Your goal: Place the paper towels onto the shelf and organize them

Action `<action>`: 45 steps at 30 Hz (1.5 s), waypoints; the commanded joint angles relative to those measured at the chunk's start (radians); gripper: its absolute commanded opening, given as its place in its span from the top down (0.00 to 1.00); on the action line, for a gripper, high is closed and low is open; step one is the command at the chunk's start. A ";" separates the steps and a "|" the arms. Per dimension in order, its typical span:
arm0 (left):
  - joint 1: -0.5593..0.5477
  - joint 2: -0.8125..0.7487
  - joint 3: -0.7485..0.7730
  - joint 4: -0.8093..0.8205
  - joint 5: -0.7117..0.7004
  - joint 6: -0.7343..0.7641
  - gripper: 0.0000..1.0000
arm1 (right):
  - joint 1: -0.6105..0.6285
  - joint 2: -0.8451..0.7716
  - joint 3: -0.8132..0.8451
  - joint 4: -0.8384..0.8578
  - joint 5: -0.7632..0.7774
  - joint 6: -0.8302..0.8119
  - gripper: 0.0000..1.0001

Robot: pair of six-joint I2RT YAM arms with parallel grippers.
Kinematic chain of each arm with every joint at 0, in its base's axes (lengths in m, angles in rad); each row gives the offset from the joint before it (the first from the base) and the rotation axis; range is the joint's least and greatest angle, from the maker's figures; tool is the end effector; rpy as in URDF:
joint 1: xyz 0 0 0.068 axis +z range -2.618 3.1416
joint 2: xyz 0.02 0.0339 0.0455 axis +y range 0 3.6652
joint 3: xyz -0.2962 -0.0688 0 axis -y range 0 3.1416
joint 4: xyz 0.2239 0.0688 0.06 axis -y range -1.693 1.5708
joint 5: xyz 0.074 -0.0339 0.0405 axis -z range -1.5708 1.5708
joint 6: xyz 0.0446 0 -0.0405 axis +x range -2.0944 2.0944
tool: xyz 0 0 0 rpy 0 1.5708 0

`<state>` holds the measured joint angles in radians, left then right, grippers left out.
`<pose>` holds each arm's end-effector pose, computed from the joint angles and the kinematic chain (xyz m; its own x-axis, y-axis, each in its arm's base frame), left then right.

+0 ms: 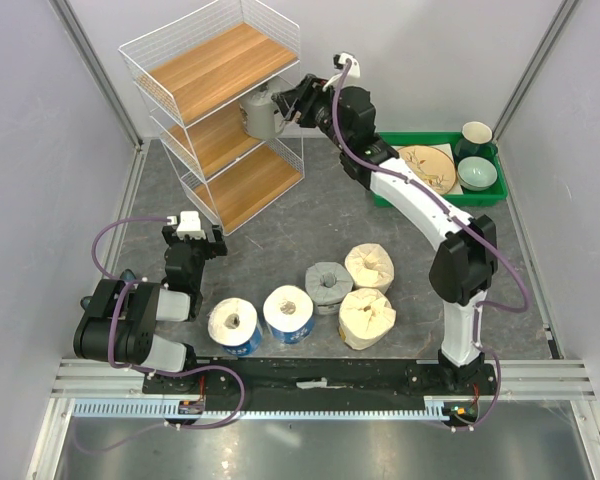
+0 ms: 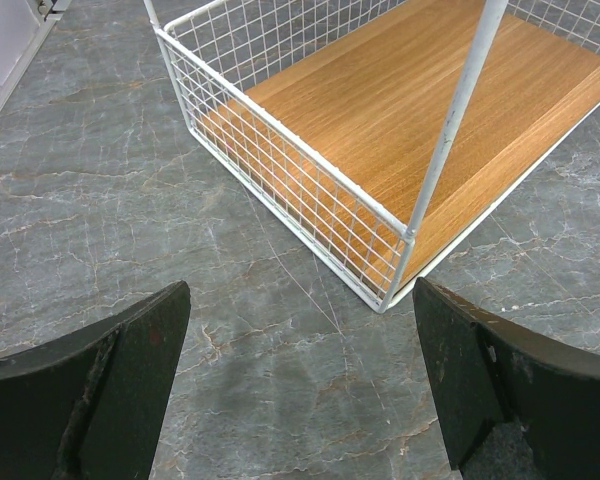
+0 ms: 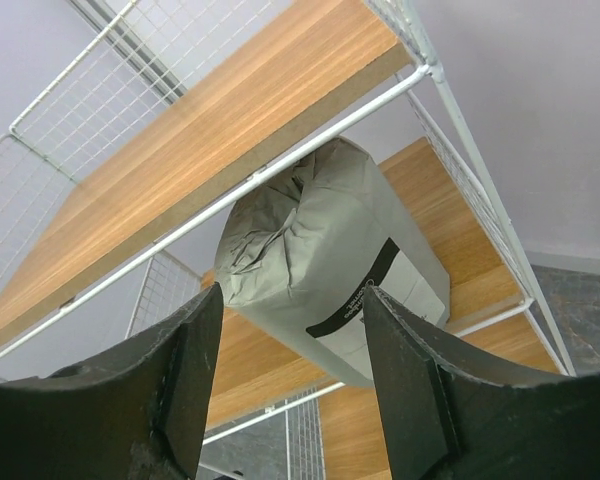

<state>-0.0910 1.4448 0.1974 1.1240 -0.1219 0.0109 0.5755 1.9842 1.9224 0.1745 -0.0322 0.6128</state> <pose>0.2277 -0.0153 0.1996 -0.1229 0.0221 -0.9922 -0.0286 0.9993 0.0258 0.4053 0.2646 0.4441 -0.2511 0.5223 -0.8149 -0.5212 0.6365 0.5685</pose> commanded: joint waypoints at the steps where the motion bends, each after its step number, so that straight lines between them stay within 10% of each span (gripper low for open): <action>1: 0.002 -0.003 0.016 0.045 -0.007 -0.002 0.00 | -0.012 -0.087 -0.060 0.066 -0.003 -0.019 0.34; 17: 0.004 -0.003 0.016 0.045 -0.007 -0.002 0.00 | -0.012 0.085 0.197 -0.158 0.129 -0.013 0.35; 45: 0.002 -0.001 0.016 0.045 -0.007 -0.002 0.00 | -0.016 -0.062 -0.102 0.028 0.239 0.001 0.34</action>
<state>-0.0910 1.4448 0.1974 1.1240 -0.1219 0.0109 0.5655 1.9686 1.8416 0.1719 0.1745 0.6178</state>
